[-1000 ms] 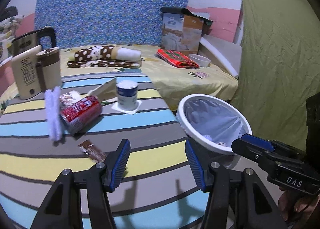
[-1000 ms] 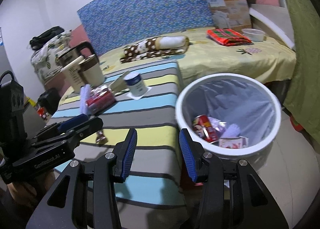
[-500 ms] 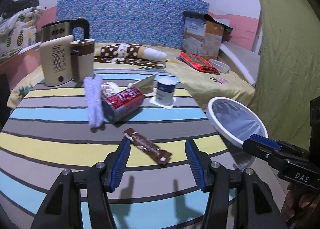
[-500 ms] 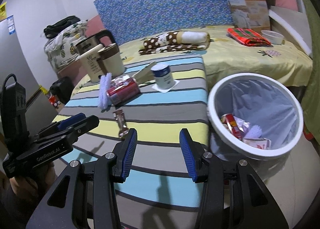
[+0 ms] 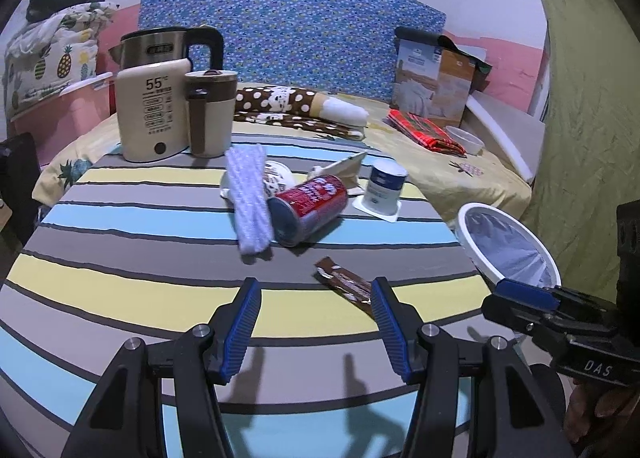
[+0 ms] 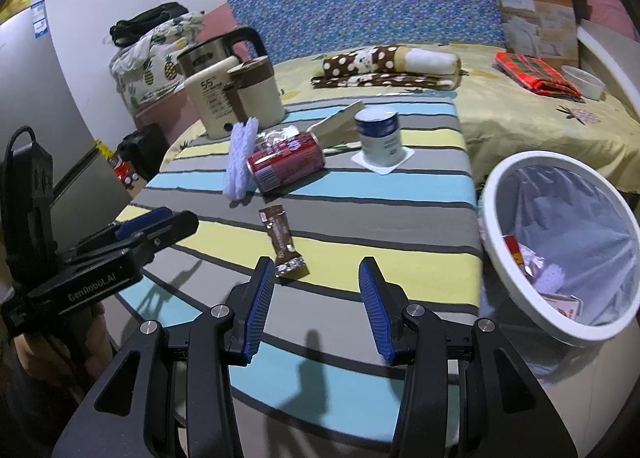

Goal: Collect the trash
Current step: 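Move both tools back toward the remaining trash on the table, then grasp the brown snack wrapper with the right gripper while the left grasps the red Drink Milk can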

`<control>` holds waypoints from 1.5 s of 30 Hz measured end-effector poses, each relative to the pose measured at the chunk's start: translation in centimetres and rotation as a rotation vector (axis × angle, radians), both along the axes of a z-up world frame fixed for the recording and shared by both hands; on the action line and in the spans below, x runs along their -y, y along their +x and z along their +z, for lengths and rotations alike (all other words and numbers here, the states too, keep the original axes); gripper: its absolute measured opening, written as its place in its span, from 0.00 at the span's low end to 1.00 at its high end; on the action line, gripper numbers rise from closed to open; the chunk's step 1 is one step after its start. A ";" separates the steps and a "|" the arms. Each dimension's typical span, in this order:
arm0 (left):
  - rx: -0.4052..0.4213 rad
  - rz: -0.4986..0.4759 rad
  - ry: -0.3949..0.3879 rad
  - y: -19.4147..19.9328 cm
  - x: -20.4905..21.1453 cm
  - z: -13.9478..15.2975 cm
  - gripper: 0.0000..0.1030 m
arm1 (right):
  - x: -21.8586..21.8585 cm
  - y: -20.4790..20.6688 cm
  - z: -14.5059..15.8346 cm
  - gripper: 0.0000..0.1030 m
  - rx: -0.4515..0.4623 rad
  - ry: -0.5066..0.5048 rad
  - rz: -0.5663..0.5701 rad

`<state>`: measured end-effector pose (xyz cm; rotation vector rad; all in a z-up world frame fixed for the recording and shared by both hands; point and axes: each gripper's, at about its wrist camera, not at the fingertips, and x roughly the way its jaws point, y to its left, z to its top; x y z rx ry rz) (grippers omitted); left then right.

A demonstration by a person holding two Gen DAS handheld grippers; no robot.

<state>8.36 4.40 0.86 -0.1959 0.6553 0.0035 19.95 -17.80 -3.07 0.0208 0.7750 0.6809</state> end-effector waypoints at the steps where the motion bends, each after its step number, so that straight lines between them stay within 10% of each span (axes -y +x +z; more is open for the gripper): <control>1: 0.000 0.005 0.000 0.1 -0.3 0.0 0.55 | -0.3 0.1 -0.1 0.45 -0.002 -0.003 0.006; 22: 0.001 0.014 -0.012 2.2 -4.5 -0.6 0.55 | -6.2 2.7 -3.4 0.34 -0.078 -0.137 0.120; 28: 0.003 -0.021 -0.004 3.8 -4.0 -0.5 0.55 | -5.6 2.5 -3.0 0.16 -0.064 -0.145 0.113; 45: -0.008 -0.185 0.089 13.1 -1.2 -0.6 0.56 | -0.3 3.9 -2.9 0.15 -0.101 -0.065 -0.013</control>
